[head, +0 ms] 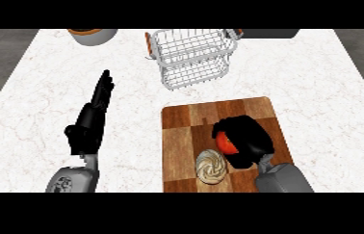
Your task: Pick the tomato from the cutting board and place it in the tiered basket
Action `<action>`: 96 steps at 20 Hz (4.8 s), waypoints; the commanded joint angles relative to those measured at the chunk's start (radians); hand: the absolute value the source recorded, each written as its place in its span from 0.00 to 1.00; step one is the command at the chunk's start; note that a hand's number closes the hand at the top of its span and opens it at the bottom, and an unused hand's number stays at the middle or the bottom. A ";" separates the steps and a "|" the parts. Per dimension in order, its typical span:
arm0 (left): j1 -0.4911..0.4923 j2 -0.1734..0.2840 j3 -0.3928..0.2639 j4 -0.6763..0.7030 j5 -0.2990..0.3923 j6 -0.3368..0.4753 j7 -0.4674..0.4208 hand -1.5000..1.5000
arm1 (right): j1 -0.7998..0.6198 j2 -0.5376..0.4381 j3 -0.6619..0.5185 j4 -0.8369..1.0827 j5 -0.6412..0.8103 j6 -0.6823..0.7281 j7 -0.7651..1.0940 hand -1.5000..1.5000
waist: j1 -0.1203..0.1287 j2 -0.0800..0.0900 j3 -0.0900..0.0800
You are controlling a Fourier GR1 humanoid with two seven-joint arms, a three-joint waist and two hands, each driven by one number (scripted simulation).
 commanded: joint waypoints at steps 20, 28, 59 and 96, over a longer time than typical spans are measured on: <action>-0.046 -0.020 -0.025 0.032 -0.023 0.000 0.020 0.50 | -0.395 0.101 0.457 0.073 -0.024 0.046 1.007 1.00 | 0.050 0.001 -0.001; -0.045 -0.031 -0.038 0.019 -0.021 0.028 0.067 0.50 | -0.655 0.101 0.390 -0.108 -0.123 0.122 1.215 1.00 | 0.018 -0.007 -0.001; -0.045 -0.011 0.001 0.032 0.001 -0.001 0.025 0.50 | -1.153 0.086 -0.080 0.471 -0.159 -0.105 0.947 1.00 | 0.012 0.005 -0.001; 0.084 0.018 0.034 -0.063 0.015 -0.001 0.015 0.50 | -0.519 -0.165 -0.638 -0.175 -0.552 -0.398 0.839 0.00 | -0.057 -0.019 0.002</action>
